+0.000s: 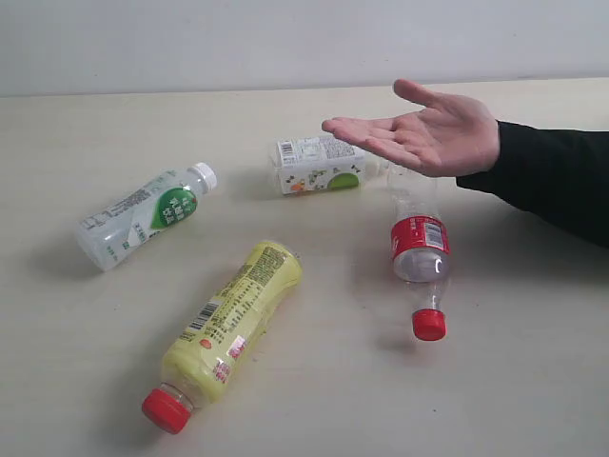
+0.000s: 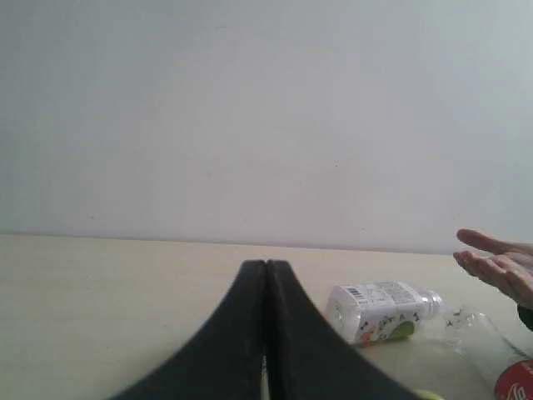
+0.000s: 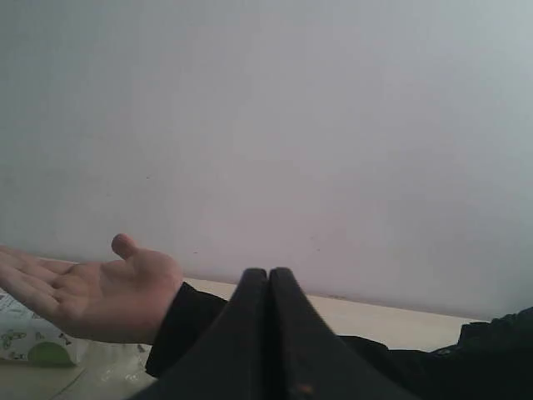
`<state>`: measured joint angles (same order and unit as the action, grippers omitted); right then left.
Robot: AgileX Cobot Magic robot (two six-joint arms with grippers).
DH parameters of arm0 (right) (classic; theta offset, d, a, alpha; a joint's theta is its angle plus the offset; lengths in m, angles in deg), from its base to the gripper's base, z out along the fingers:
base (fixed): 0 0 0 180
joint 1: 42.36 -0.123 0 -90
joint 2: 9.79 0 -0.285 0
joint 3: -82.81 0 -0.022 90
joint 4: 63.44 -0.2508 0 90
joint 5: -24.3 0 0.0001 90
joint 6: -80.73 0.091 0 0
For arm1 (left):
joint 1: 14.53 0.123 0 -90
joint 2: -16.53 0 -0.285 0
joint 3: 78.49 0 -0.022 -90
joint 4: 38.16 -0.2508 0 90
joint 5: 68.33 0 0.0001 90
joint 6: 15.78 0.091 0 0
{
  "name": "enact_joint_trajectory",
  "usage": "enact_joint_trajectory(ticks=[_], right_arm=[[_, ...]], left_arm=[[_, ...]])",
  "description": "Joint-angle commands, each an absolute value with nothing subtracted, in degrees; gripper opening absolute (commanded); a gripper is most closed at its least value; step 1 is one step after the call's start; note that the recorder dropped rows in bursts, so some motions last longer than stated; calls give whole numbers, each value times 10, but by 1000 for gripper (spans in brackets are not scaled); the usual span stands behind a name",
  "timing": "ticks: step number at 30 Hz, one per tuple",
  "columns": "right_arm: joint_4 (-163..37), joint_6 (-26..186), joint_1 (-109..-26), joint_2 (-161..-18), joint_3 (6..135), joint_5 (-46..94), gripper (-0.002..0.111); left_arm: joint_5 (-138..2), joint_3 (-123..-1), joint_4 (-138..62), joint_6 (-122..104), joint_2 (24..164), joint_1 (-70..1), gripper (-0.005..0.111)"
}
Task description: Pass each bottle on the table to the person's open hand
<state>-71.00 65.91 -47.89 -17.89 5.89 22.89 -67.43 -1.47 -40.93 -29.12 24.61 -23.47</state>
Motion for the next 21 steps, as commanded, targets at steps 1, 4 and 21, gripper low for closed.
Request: enact_joint_trajectory(ticks=[1,4,21], right_arm=[[-710,659,-480,-176,56,227,0],[-710,659,-484,-176,56,227,0],[-710,659,-503,-176,56,227,0]], left_arm=[[-689,-13,-406,-340,243,-238,0],[-717,-13,-406,-397,243,-238,0],[-808,-237,-497,-411,647,-238,0]])
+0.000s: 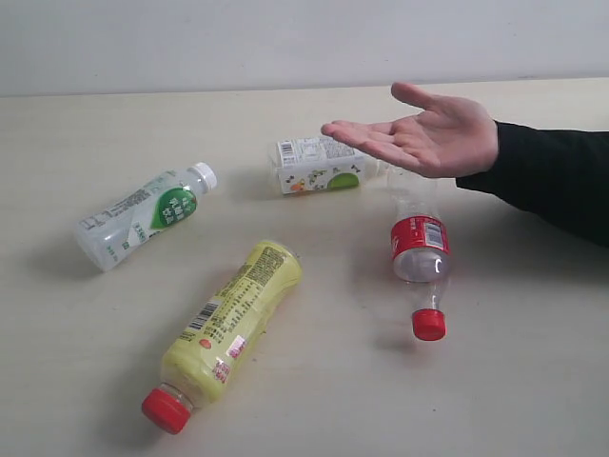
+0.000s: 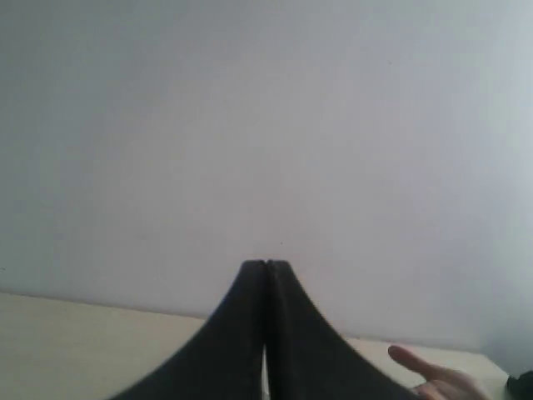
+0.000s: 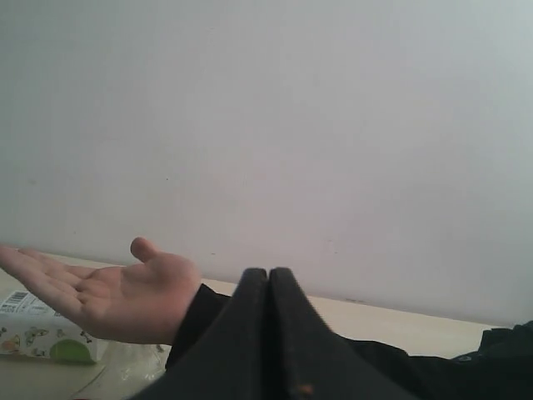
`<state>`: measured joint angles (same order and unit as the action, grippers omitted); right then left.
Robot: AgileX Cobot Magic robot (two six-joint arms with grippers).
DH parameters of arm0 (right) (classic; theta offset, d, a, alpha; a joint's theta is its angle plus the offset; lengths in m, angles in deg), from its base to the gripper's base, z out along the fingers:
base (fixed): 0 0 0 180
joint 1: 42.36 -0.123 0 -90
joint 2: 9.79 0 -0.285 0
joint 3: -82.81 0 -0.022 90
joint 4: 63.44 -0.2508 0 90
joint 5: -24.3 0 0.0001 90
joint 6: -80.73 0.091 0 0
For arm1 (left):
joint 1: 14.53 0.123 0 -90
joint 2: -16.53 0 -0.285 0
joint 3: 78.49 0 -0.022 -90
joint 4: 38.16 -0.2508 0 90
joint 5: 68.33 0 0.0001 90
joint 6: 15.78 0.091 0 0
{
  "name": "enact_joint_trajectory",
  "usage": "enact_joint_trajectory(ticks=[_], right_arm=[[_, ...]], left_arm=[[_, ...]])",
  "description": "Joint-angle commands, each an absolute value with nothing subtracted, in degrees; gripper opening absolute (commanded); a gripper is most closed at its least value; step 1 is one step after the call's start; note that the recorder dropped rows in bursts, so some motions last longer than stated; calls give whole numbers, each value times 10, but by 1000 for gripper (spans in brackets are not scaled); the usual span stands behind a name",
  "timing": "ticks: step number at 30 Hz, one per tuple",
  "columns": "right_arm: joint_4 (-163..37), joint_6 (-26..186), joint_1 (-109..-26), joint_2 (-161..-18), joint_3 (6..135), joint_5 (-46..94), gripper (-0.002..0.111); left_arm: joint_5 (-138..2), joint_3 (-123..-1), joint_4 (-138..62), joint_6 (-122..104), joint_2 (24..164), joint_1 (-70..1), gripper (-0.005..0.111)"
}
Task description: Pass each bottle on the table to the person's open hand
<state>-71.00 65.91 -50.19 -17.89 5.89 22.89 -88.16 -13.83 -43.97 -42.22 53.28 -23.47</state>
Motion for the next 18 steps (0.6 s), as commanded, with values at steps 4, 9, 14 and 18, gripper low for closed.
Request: enact_joint_trajectory(ticks=[4,9,14,18], right_arm=[[-710,659,-503,-176,56,227,0],[-710,659,-503,-176,56,227,0],[-710,659,-503,-176,56,227,0],[-710,659,-503,-176,56,227,0]], left_arm=[[-595,-433,-600,-386,825,-238,0],[-241,-656,-560,-105,1024,-238,0],[-76,-759,-468,115,1143,-238,0],[-70,-784,-404,127,1211,-238,12]])
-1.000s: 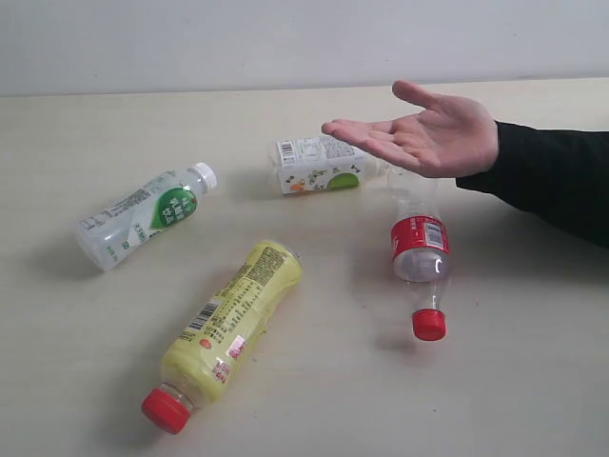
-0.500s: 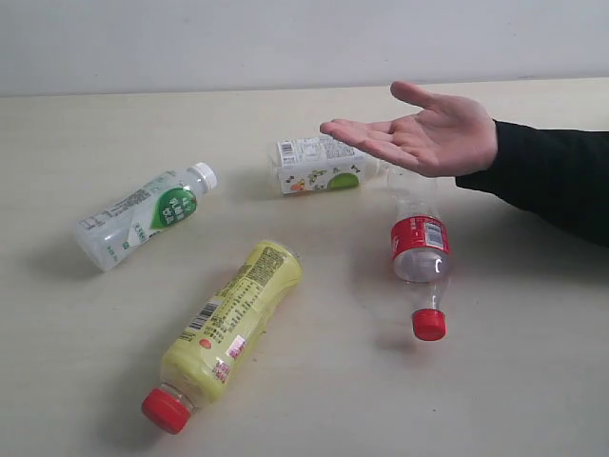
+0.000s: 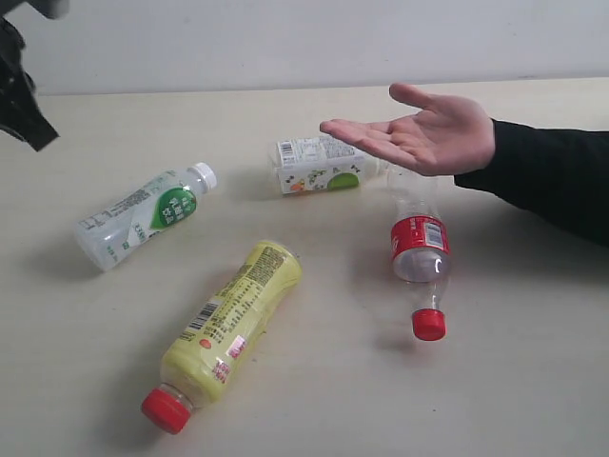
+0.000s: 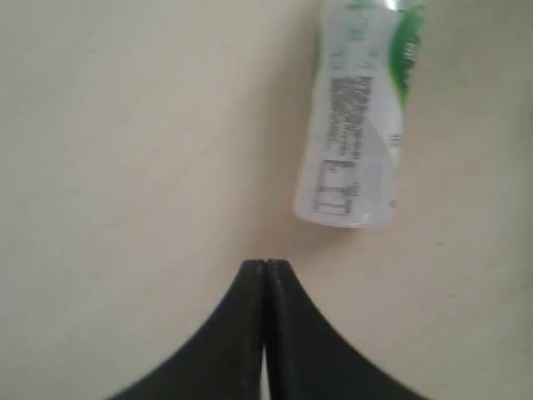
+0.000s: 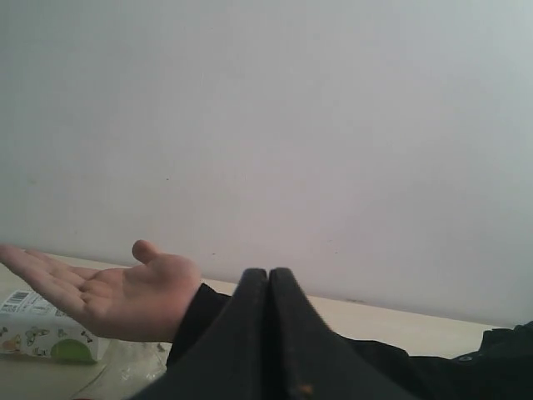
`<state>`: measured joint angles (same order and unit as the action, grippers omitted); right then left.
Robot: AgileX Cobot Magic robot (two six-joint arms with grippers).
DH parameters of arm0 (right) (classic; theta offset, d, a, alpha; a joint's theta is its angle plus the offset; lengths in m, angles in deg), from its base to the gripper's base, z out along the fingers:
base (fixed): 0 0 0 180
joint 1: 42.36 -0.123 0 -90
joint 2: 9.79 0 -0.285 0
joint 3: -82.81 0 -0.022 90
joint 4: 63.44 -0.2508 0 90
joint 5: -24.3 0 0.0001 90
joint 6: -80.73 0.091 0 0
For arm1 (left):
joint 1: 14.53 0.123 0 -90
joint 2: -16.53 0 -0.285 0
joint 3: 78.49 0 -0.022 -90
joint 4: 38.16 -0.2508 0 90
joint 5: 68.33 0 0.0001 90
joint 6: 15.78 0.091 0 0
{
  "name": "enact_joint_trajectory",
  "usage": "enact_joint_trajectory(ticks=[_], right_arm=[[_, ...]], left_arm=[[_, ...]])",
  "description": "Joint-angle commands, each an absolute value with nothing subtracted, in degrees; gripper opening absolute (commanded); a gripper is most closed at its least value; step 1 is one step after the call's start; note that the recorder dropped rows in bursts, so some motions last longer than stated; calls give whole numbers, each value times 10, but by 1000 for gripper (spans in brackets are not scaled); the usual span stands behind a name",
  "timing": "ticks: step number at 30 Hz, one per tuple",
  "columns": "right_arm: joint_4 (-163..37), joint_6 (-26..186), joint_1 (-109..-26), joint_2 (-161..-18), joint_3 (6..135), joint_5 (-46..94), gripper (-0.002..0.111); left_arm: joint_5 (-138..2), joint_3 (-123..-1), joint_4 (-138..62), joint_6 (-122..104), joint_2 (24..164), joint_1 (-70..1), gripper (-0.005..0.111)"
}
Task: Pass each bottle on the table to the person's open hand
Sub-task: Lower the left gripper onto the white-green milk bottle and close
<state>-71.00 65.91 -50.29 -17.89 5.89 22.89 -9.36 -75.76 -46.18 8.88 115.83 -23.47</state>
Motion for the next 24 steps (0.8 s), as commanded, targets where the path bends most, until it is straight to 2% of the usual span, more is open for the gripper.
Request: enact_joint_trajectory(ticks=[1,4,5,7,9,11,24], right_arm=[[-710,659,-503,-176,56,227,0],[-710,659,-503,-176,56,227,0],[-710,659,-503,-176,56,227,0],[-710,659,-503,-176,56,227,0],[-710,659,-503,-176,56,227,0],[-710,659,-503,-176,56,227,0],[-710,659,-503,-176,56,227,0]], left_arm=[[-69,-791,-399,127,1225,-238,18],[-69,-804,-399,123,1271,-238,54],[-76,-804,-398,123,1288,-238,70],[-95,-804,-398,123,1311,-238,89],[-117,-804,-393,123,1332,-239,100],[-127,-804,-382,123,1348,-239,105],[-197,-806,-348,130,1377,-240,105]])
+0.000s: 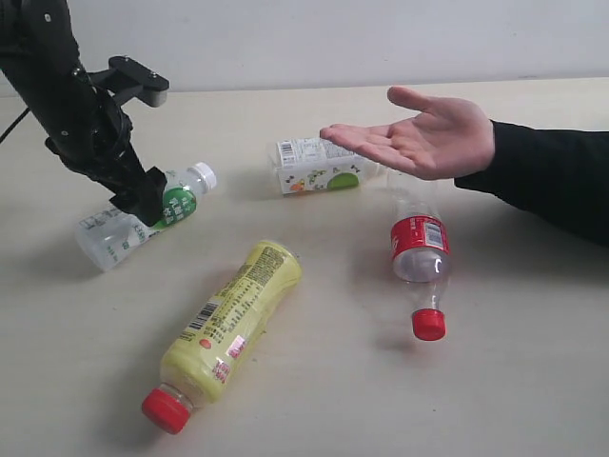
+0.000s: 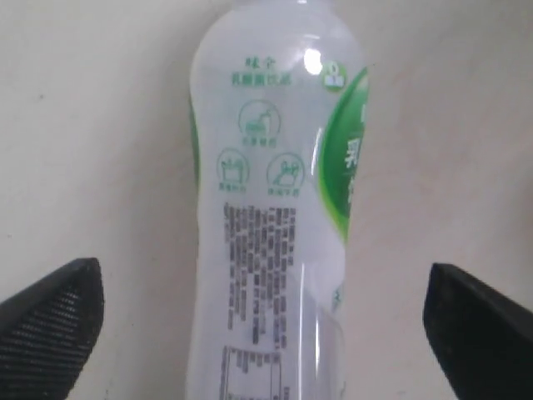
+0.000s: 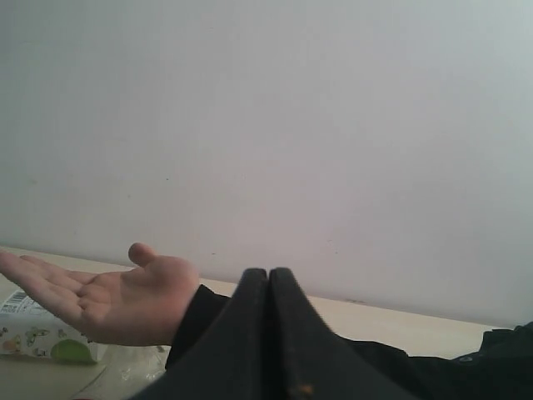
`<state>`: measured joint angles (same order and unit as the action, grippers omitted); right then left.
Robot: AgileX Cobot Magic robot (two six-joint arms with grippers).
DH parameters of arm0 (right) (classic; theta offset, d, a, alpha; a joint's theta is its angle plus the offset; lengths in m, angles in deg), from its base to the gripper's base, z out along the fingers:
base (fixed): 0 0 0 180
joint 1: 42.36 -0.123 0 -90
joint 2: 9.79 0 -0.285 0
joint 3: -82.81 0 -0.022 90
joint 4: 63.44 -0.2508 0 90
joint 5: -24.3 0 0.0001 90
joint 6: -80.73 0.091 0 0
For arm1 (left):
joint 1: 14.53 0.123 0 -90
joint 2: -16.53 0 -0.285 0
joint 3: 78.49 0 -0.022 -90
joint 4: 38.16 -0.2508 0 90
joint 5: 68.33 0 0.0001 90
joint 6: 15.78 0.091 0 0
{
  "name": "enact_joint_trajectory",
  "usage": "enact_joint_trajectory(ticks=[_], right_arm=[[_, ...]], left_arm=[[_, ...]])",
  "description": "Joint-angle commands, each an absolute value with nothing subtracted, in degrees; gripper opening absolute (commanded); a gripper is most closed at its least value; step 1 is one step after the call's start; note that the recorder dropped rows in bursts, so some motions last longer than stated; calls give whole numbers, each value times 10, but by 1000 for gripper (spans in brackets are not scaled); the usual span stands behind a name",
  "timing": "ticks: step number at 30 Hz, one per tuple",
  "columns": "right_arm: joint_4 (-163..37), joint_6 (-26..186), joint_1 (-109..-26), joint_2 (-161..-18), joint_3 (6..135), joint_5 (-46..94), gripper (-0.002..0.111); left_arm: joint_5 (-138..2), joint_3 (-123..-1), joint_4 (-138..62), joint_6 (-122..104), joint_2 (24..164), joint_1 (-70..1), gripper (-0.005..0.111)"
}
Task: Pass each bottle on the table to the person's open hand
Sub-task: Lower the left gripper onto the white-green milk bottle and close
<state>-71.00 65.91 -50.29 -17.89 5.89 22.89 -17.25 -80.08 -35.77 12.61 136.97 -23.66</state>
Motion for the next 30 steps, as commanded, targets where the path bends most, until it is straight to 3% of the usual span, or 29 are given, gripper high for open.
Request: enact_joint_trajectory(ticks=[1,30], right_arm=[[-710,659,-503,-176,56,227,0],[-710,659,-503,-176,56,227,0]], left_arm=[[-202,-806,-348,130,1378,-240,105],[-204,-806,-348,155,1430,-240,104]])
